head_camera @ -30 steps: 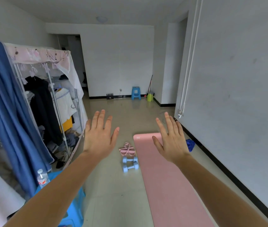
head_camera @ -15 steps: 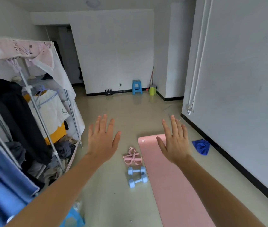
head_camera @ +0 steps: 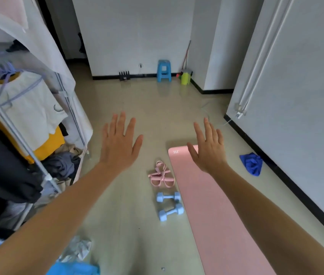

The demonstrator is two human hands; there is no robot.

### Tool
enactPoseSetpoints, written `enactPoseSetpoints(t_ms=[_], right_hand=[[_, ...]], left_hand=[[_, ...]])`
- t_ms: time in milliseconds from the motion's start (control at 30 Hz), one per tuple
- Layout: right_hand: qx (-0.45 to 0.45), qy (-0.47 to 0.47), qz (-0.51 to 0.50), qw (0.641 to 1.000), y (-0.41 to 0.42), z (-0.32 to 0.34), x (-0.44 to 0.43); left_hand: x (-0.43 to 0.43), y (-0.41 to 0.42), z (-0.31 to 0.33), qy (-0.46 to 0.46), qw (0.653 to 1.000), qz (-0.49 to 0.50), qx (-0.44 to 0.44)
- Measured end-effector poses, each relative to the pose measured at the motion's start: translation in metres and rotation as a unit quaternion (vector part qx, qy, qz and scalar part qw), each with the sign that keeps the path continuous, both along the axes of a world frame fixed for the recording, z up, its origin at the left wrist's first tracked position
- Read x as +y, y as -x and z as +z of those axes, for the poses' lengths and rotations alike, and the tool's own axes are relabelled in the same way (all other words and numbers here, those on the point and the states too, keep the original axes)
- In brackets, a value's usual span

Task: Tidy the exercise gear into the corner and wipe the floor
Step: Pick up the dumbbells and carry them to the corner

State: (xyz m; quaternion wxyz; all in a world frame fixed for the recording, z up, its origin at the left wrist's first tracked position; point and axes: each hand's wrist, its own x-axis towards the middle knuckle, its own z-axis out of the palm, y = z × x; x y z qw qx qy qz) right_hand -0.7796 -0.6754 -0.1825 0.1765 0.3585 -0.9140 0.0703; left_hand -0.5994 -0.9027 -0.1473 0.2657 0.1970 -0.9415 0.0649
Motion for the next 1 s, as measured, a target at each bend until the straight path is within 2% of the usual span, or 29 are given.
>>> enactPoseSetpoints(t_ms=[133,233,400,600,800,1000], right_hand=[[-0.019,-0.046,-0.042,0.998,0.051,-0.021,-0.037],[-0.039,-0.045,-0.090,0.994,0.080,-0.032,-0.041],[-0.061,-0.039,-0.178,0.981,0.130,-0.072,-0.029],[-0.156,-0.015,-0.257,0.954,0.202,-0.148,-0.022],[-0.315,0.032,-0.311,0.896,0.270,-0.246,-0.038],[-0.496,0.090,-0.368,0.781,0.283,-0.390,-0.067]], left_hand=[[-0.064,0.087,-0.023,-0.023,0.997,-0.057,-0.041],[-0.086,0.153,-0.036,-0.038,0.989,-0.107,-0.092],[-0.095,0.259,-0.075,-0.046,0.969,-0.175,-0.168],[-0.092,0.361,-0.154,-0.064,0.931,-0.223,-0.282],[-0.095,0.439,-0.252,-0.126,0.884,-0.249,-0.375],[-0.099,0.494,-0.403,-0.243,0.805,-0.236,-0.487]])
